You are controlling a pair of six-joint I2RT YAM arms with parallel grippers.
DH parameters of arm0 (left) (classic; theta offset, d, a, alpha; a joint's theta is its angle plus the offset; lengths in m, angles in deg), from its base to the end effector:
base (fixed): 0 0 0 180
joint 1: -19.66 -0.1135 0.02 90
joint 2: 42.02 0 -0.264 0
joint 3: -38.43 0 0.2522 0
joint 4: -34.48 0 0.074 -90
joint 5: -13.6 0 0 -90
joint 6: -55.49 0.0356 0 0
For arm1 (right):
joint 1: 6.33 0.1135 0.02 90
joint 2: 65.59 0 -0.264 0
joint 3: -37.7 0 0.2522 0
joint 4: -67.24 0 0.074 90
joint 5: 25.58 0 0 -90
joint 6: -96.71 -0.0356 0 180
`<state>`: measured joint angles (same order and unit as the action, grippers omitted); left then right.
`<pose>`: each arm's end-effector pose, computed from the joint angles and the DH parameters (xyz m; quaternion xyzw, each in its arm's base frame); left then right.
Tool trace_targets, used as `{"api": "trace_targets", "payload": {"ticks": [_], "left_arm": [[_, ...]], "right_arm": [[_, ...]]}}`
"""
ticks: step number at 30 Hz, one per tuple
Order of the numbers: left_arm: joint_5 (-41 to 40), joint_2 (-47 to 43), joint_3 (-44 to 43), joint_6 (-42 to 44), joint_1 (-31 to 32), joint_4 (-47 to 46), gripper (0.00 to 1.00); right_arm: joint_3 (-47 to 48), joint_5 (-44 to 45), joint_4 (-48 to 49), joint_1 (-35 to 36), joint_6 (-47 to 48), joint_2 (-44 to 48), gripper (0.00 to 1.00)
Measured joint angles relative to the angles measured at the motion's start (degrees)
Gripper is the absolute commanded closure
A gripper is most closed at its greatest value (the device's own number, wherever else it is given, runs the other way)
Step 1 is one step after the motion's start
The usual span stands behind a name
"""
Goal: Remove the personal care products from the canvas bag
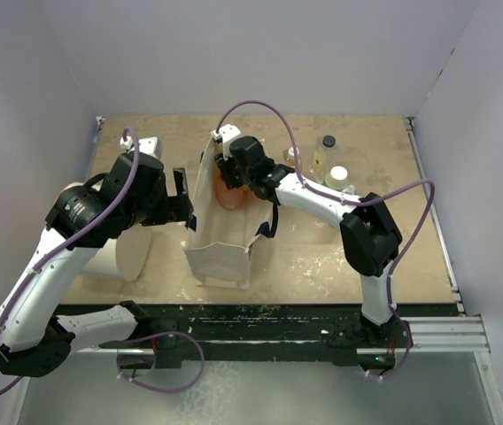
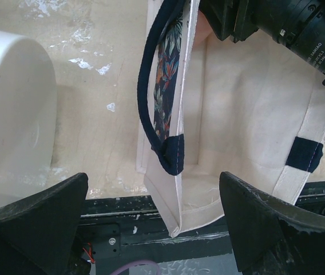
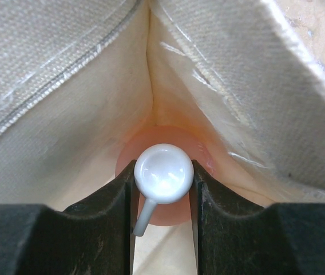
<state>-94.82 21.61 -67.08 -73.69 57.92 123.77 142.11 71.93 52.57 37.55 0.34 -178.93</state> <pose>0.1353 -0.0924 0.4390 -0.0655 0.9192 -0.1079 0.3730 0.3448 0.3251 0.2730 -0.2345 0.8022 0.1824 0.5180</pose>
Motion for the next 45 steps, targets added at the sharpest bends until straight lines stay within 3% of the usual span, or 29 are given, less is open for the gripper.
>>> {"api": "trace_targets", "payload": {"ticks": [11, 45], "left_arm": [[0.2, 0.0, 0.0, -0.8, 0.0, -0.1, 0.01], [0.6, -0.1, 2.6, -4.7, 0.0, -6.1, 0.01]], "right_arm": [[0.0, -1.7, -0.6, 0.0, 0.4, 0.4, 1.00], [12.8, -7.0, -23.2, -1.5, -13.4, 14.2, 1.00]]}}
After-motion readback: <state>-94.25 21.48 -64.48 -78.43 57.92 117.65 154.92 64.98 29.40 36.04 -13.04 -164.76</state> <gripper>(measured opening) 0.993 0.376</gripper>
